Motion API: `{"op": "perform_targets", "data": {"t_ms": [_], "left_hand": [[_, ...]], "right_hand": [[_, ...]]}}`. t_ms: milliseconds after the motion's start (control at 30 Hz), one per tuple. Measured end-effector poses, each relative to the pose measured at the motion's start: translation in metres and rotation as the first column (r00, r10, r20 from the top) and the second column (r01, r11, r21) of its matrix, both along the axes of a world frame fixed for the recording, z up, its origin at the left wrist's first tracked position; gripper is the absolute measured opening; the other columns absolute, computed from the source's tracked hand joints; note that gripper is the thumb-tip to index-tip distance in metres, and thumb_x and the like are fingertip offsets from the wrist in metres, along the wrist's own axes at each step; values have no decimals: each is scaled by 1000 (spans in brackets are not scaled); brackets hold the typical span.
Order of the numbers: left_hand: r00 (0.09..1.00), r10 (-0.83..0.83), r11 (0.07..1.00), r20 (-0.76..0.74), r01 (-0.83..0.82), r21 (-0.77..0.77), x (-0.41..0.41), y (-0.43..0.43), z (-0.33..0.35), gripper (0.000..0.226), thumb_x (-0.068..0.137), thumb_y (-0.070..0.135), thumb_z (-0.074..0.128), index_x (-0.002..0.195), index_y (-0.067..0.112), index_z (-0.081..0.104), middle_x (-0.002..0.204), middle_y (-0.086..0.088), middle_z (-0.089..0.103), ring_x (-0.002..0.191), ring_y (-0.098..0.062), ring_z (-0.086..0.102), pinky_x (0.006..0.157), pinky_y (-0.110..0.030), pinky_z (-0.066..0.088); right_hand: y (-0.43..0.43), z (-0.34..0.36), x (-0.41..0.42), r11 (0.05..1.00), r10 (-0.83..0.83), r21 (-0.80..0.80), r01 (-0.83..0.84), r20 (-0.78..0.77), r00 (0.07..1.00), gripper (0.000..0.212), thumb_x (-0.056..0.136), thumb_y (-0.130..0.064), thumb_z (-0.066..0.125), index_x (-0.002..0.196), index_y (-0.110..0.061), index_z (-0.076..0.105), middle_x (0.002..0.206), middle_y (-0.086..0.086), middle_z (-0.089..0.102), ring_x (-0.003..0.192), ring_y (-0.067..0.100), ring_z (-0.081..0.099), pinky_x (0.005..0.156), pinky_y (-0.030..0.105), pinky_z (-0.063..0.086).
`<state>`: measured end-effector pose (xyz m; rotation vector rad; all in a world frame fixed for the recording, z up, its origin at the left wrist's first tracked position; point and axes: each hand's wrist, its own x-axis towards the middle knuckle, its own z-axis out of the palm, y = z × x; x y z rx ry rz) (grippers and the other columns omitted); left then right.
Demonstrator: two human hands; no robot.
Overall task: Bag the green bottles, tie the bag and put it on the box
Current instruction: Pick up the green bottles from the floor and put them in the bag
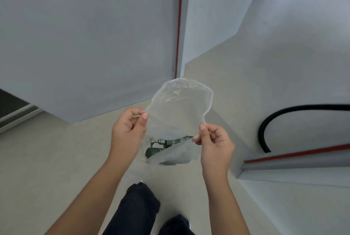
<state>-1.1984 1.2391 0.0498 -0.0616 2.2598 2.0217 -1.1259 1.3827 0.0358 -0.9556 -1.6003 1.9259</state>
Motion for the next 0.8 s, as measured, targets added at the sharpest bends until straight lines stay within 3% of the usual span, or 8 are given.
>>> {"op": "perform_targets", "data": {"t_ms": [267,533,667,800], "left_hand": [[999,35,998,-37,-34,48,-4,-57,49,14,88,9,53,77,17,54,41,11,44,42,-4,32,41,-16,28],[983,161,968,93,-176,180,6,-108,58,10,86,9,52,77,13,54,39,11,37,38,-3,28,39,-14,27],[964,224,945,143,-250,209,16,-128,57,10,86,9,53,77,12,55,38,10,37,38,-3,29,40,-14,28],[933,344,915,102,-357,188,25,-155,60,8,86,11,54,78,12,56,38,9,39,38,-3,31,41,-14,30]], "right_hand": [[-30,56,-45,950,281,133,-282,25,959,22,86,-6,57,70,-21,59,44,-7,59,47,4,55,55,15,48],[-85,75,-72,807,539,186,-561,154,828,22,87,-10,58,70,-23,60,42,-7,57,48,6,52,60,24,48],[-113,77,-82,744,618,205,-636,151,772,26,86,-7,57,67,-24,60,42,-7,56,46,5,51,53,16,47],[-150,77,-90,637,734,186,-748,148,662,25,86,-5,57,68,-21,60,41,-8,56,45,4,51,51,13,46]]}}
